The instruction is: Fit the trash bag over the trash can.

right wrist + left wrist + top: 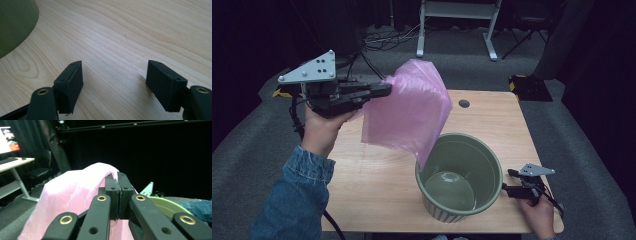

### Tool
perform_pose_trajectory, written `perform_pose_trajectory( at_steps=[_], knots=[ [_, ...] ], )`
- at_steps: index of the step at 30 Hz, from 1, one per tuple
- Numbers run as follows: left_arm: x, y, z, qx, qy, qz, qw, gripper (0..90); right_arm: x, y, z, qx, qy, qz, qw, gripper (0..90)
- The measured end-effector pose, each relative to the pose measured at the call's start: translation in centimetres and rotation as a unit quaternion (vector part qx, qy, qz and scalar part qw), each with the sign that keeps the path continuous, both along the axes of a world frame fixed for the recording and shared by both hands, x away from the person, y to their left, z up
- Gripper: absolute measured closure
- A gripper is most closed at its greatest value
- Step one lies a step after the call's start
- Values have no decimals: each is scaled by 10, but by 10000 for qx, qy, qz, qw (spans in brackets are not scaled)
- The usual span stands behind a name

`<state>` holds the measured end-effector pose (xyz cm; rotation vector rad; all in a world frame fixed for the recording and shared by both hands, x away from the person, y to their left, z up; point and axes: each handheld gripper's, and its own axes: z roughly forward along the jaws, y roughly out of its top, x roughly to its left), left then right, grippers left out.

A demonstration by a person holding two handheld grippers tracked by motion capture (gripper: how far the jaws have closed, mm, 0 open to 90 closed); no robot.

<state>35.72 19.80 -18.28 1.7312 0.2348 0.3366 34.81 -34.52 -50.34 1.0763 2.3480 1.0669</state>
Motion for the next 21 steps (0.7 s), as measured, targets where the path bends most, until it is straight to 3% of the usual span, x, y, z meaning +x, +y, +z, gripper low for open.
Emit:
perform_pose_trajectory(
  at_steps=[3, 11, 21],
  knots=[
    [-3, -7, 3, 38, 25, -47, 10000, 887, 0, 0, 0, -2, 0, 6, 10000, 295],
    [-13, -15, 22, -70, -166, -217, 9996, 888, 0, 0, 0, -2, -7, 2, 10000, 295],
    [-9, -43, 13, -36, -22, -529, 9986, 888, 0, 0, 0, -2, -4, 1, 10000, 294]
  ],
)
